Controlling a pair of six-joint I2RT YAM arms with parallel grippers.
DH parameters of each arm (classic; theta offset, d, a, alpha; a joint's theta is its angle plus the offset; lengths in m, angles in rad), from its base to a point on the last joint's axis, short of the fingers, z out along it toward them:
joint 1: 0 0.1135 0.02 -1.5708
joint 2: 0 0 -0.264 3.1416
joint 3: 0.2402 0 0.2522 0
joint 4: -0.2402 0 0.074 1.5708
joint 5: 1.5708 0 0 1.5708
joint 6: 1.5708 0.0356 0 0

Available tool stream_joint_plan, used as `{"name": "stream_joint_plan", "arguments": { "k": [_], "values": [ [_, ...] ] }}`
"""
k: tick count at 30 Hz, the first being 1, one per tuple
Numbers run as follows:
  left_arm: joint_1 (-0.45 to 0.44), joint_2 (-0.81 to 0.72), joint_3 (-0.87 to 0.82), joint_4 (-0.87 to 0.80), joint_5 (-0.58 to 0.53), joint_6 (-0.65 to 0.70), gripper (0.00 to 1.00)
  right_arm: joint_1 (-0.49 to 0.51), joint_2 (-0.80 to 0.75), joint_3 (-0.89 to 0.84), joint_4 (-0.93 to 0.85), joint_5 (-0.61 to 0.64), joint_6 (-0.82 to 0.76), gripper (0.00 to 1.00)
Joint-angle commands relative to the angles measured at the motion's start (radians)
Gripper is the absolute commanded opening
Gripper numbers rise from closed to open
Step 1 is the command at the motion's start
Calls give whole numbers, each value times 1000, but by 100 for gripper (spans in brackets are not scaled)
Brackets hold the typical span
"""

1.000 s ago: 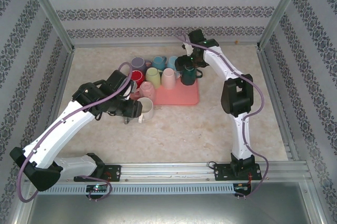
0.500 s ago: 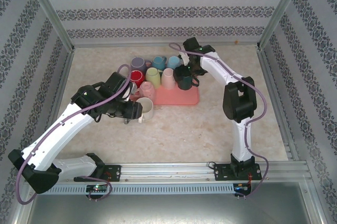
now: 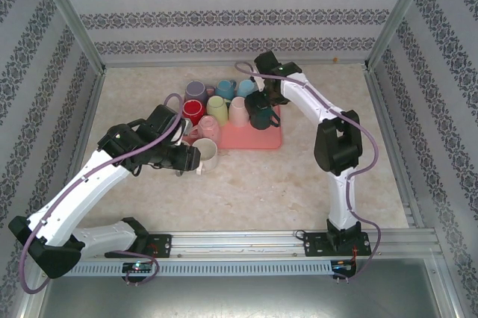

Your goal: Turn the mug right side up

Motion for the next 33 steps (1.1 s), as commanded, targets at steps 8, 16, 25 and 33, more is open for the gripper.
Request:
{"name": "stream_joint_plan", "arguments": {
  "k": [8,16,25,33],
  "values": [
    [12,-20,-1,-22,-22,-5,55,6,77,40,-50,-52,-14,92],
    [13,-27,-16,-20,-21,-7,55,8,91,3,-34,-41,-14,91],
    [13,-29,-4,-26,-31,-8,55,9,95,14,-37,2,-7,78],
    [13,-46,-5,-14,-42,-22,55,-1,-45,-24,-22,-35,23,71]
  ]
}}
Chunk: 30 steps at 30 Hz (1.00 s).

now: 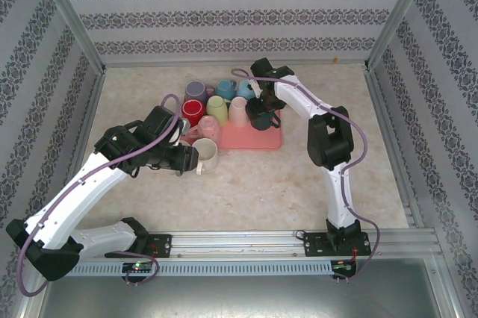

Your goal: Turn the mug right side up

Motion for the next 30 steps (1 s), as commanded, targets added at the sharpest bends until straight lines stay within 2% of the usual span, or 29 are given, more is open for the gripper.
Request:
{"name": "stream_joint_plan", "arguments": {
  "k": [1,6,15,20,23,27,30],
  "values": [
    [12,-21,4,-12,-23,-23,55,-6,-141,-26,5,-28,32,70],
    [13,-27,15,13,-14,-35,55,-30,-303,-117,30,-91,146,66],
    [14,-67,-13,245,77,-131,57,-75,-682,-335,231,-371,505,62],
    [13,-50,-42,505,249,-201,60,-75,-874,-461,501,-491,848,59],
    [14,-70,-123,776,364,-245,63,-72,-946,-525,650,-537,1031,59],
    [15,-85,-255,1156,461,-328,64,-74,-1009,-578,814,-598,1228,60],
    [16,-68,-309,1345,520,-379,65,-75,-1043,-624,933,-628,1378,58]
  ]
}}
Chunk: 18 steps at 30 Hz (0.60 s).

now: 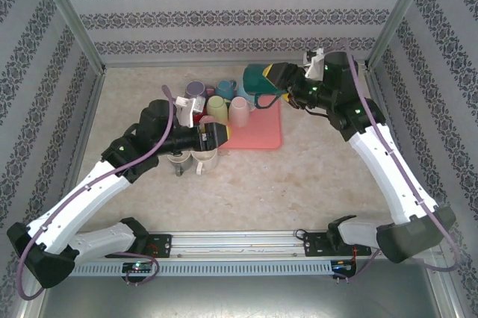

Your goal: Turn the mug right side up

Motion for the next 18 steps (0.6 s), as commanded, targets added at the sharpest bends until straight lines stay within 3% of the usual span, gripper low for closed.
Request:
{"name": "stream_joint_plan", "arguments": {
  "k": [1,8,18],
  "values": [
    [10,5,-38,411,134,-98,65,4,-58,-35,303,-94,281,58],
    [10,20,-82,676,183,-105,66,39,-92,-28,332,-160,351,57],
    [17,44,-92,722,139,-77,67,69,-125,-53,415,-190,432,57]
  ]
}}
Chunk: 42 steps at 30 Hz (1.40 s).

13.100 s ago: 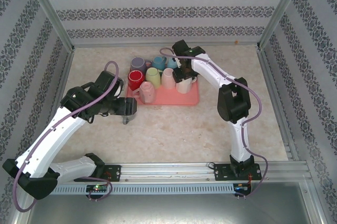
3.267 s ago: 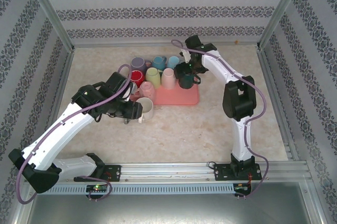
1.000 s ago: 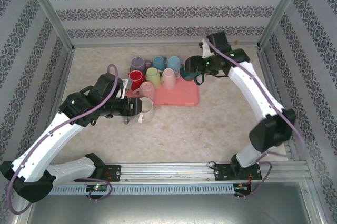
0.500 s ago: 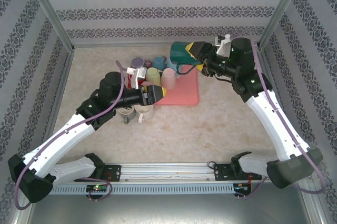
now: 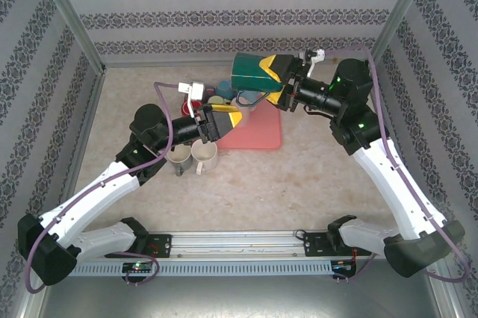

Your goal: Turn the mug right side up

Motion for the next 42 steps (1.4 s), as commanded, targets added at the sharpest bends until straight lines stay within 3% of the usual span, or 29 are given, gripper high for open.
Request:
{"name": "stream_joint_plan", "arguments": {
  "k": [1,7,13,19,24,27,31,32,35,38,42],
  "values": [
    [17,13,-11,101,-2,3,67,13,-45,0,147,-28,50,56],
    [20,46,-4,193,25,-10,66,61,-66,-10,148,-31,46,56],
    [27,72,0,286,55,-37,59,76,-95,-81,185,-22,60,56],
    [36,77,-10,327,52,-43,36,77,-117,-126,206,-9,84,53],
    [36,136,-18,451,90,-147,11,75,-119,-156,227,-6,107,52],
    [36,147,-24,459,83,-168,9,74,-119,-154,208,-6,84,56],
    [35,88,-19,287,13,-64,3,39,-131,-123,65,-6,-16,95],
    [34,67,-12,205,-22,-26,0,17,-145,-126,14,8,-35,98],
    [16,9,19,-45,-153,93,0,-86,-205,-171,-158,40,-89,98],
    [-34,-12,55,-276,-282,198,0,-200,-240,-146,-422,52,-272,98],
    [-108,5,80,-525,-470,258,0,-253,-259,-114,-599,113,-460,98]
  ]
}}
